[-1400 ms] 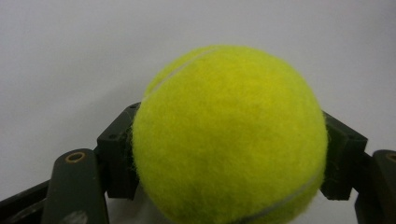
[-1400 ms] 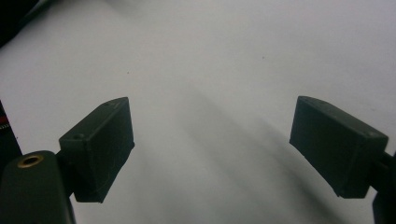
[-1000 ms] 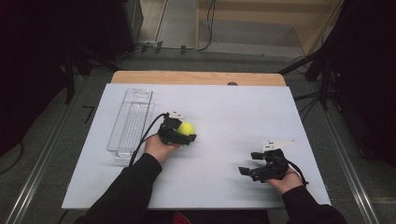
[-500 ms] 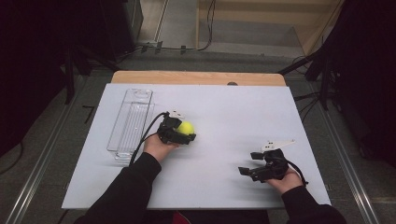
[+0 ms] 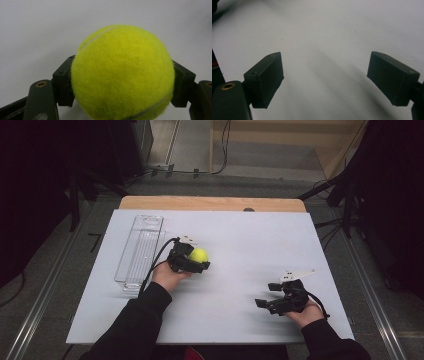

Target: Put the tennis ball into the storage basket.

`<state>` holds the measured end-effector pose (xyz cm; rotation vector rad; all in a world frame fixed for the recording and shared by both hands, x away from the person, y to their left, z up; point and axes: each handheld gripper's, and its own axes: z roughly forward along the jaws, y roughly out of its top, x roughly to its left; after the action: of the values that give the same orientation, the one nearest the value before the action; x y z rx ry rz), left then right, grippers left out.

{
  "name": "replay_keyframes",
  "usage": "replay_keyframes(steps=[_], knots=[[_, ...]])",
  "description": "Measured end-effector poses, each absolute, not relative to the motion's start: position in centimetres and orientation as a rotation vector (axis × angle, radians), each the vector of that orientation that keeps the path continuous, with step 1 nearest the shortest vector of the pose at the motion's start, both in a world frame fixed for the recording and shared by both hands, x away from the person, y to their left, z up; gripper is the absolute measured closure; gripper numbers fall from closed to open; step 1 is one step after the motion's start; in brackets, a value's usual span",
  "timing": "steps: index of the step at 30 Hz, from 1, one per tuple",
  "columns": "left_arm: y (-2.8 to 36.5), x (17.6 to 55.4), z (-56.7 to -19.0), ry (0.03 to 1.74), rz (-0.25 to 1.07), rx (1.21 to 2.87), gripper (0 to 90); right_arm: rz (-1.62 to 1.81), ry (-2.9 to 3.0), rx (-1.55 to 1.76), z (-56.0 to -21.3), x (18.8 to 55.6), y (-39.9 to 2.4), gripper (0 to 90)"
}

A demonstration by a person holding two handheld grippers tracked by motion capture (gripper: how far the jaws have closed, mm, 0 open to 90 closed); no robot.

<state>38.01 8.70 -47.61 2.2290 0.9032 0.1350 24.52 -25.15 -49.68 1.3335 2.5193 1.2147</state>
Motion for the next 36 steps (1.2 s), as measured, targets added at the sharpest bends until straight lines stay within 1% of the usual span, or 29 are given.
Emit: replay_keyframes(steps=[8, 29, 36], knots=[[8.6, 37.6, -46.2, 0.882, 0.123, 2.230, 26.5, 1.218, 2.526, 1.334, -49.7, 24.5, -25.1, 11.8], [10.0, 37.5, -42.8, 0.886, 0.110, 2.210, 26.5, 1.211, 2.533, 1.334, -49.7, 24.5, -25.1, 11.9], [10.4, 37.2, -40.9, 0.860, 0.094, 2.218, 26.5, 1.216, 2.531, 1.335, -49.7, 24.5, -25.0, 11.8]])
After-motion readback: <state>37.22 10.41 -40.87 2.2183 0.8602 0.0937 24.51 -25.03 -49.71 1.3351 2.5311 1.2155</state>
